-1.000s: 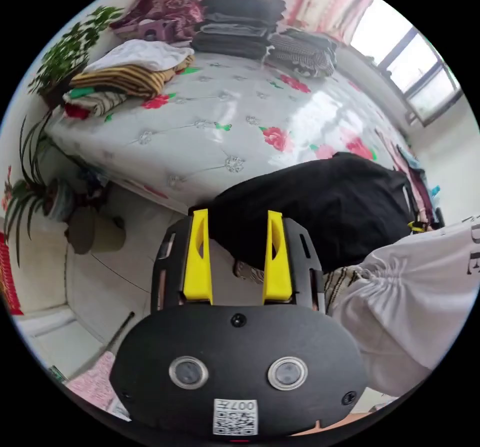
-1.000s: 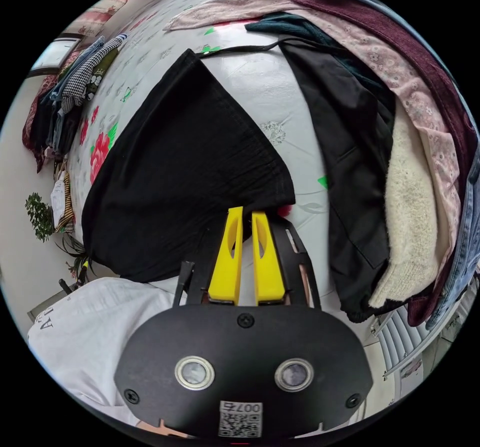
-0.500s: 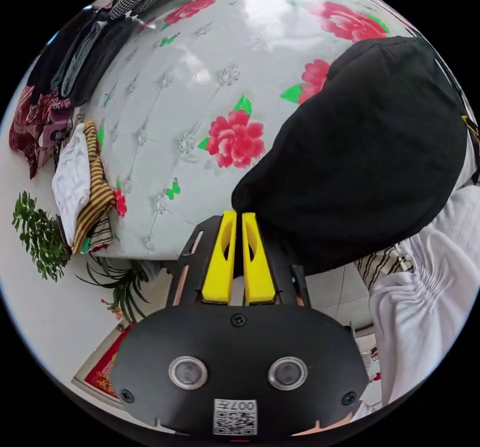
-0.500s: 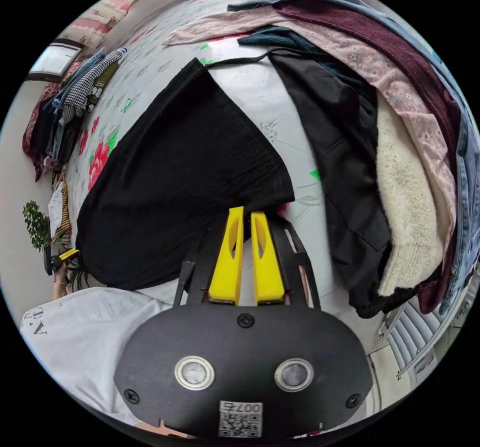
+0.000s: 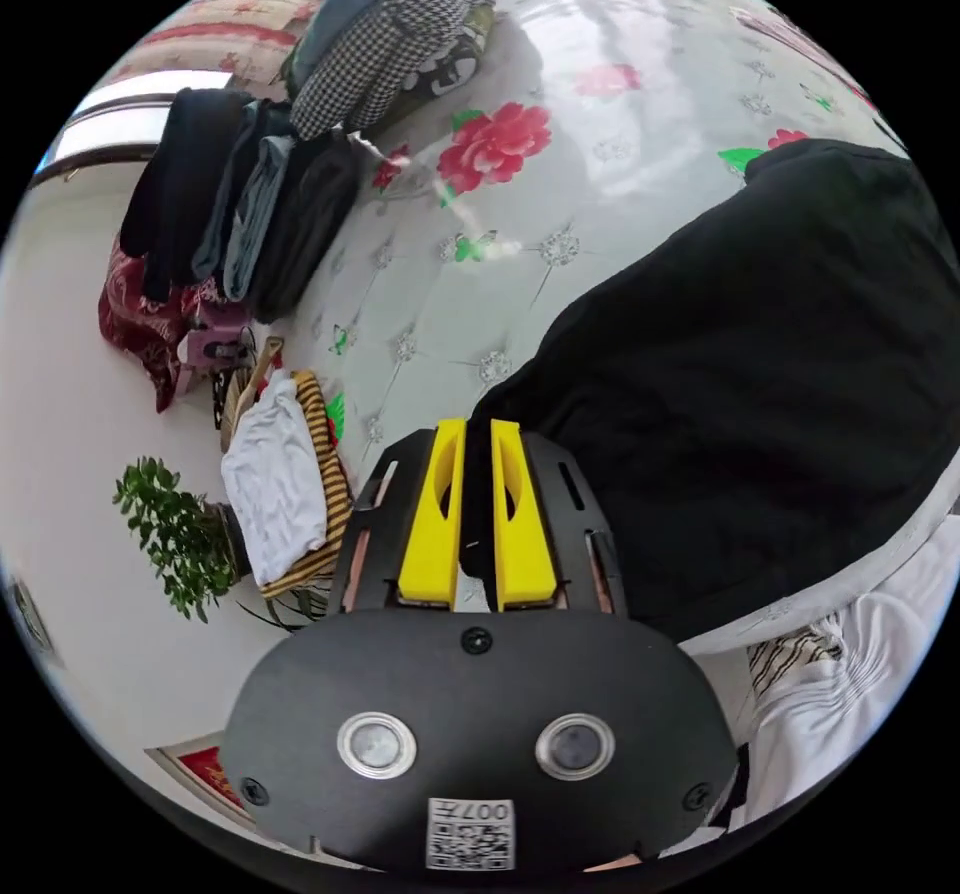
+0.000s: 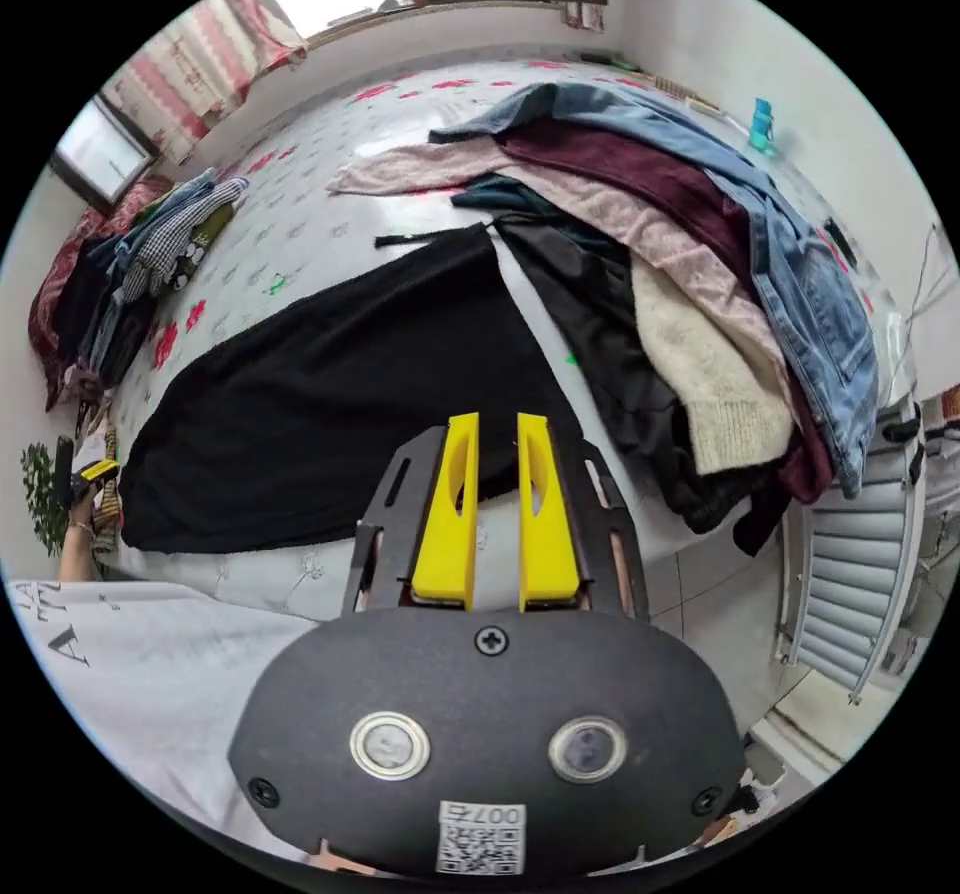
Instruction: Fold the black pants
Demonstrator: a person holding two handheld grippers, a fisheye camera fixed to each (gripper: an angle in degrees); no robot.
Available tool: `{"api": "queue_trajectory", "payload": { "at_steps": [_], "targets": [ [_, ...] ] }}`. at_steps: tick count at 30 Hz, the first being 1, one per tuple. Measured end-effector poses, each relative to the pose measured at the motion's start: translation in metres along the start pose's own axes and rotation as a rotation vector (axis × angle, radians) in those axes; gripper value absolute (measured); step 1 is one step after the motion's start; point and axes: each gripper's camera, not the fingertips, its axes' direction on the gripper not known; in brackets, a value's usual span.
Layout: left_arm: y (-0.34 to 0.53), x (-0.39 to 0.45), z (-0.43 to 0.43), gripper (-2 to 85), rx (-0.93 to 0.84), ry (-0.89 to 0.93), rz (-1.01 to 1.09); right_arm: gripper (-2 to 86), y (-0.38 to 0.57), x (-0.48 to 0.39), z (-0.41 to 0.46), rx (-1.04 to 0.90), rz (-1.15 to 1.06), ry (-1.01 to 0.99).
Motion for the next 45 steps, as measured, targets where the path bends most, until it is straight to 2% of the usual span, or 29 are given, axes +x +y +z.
{"api": "queue_trajectory", "payload": {
  "at_steps": [4, 8, 11, 14, 18, 21, 23, 25, 27, 28, 30, 32, 34, 36, 38, 45],
  "targets": [
    [0.067, -0.034, 0.018, 6.8, -0.024, 0.164, -0.197, 6.5, -0.064, -0.09, 0.012, -0.01, -0.355, -0.24],
    [0.096, -0.029, 0.059, 9.0, -0.114, 0.239, -0.22, 6.7, -0.126, -0.215, 0.068, -0.074, -0.664, -0.443],
    [0.095, -0.032, 0.074, 9.6, -0.111, 0.284, -0.224, 6.8, -0.153, -0.29, 0.118, -0.19, -0.82, -0.502],
    [0.088, -0.038, 0.081, 9.5, -0.13, 0.329, -0.21, 5.6, -0.167, -0.336, 0.168, -0.34, -0.879, -0.495],
    [0.094, -0.039, 0.081, 6.5, -0.089, 0.375, -0.195, 2.0, -0.171, -0.35, 0.203, -0.487, -0.891, -0.545],
    [0.103, -0.037, 0.081, 0.4, -0.08, 0.383, -0.196, 0.6, -0.193, -0.324, 0.194, -0.348, -0.797, -0.533],
    [0.111, -0.017, 0.106, -0.5, -0.31, 0.046, -0.069, 0.4, -0.217, -0.288, 0.186, -0.24, -0.647, -0.521],
    [0.124, -0.016, 0.113, -0.7, -0.301, 0.009, -0.073, 0.6, -0.224, -0.275, 0.186, -0.256, -0.625, -0.641],
    [0.131, -0.031, 0.105, -0.7, -0.242, 0.117, -0.141, 1.3, -0.221, -0.283, 0.196, -0.39, -0.667, -0.721],
    [0.134, -0.046, 0.094, -0.6, -0.175, 0.199, -0.217, 2.0, -0.211, -0.296, 0.202, -0.473, -0.737, -0.716],
    [0.137, -0.064, 0.073, -0.1, -0.044, 0.298, -0.305, 2.6, -0.195, -0.314, 0.209, -0.518, -0.822, -0.655],
    [0.131, -0.072, 0.053, 2.3, 0.101, 0.444, -0.317, 2.0, -0.185, -0.329, 0.226, -0.572, -0.842, -0.588],
    [0.119, -0.063, 0.055, 3.8, 0.107, 0.52, -0.271, 1.0, -0.187, -0.331, 0.234, -0.582, -0.833, -0.565],
    [0.11, -0.04, 0.075, 3.9, -0.009, 0.468, -0.191, 0.4, -0.196, -0.324, 0.231, -0.534, -0.805, -0.563],
    [0.122, -0.028, 0.076, 3.4, 0.062, 0.394, -0.156, 0.1, -0.212, -0.302, 0.211, -0.385, -0.72, -0.562],
    [0.12, -0.046, 0.077, 2.9, 0.057, 0.429, -0.238, 1.0, -0.203, -0.287, 0.211, -0.25, -0.558, -0.481]
  ]
}}
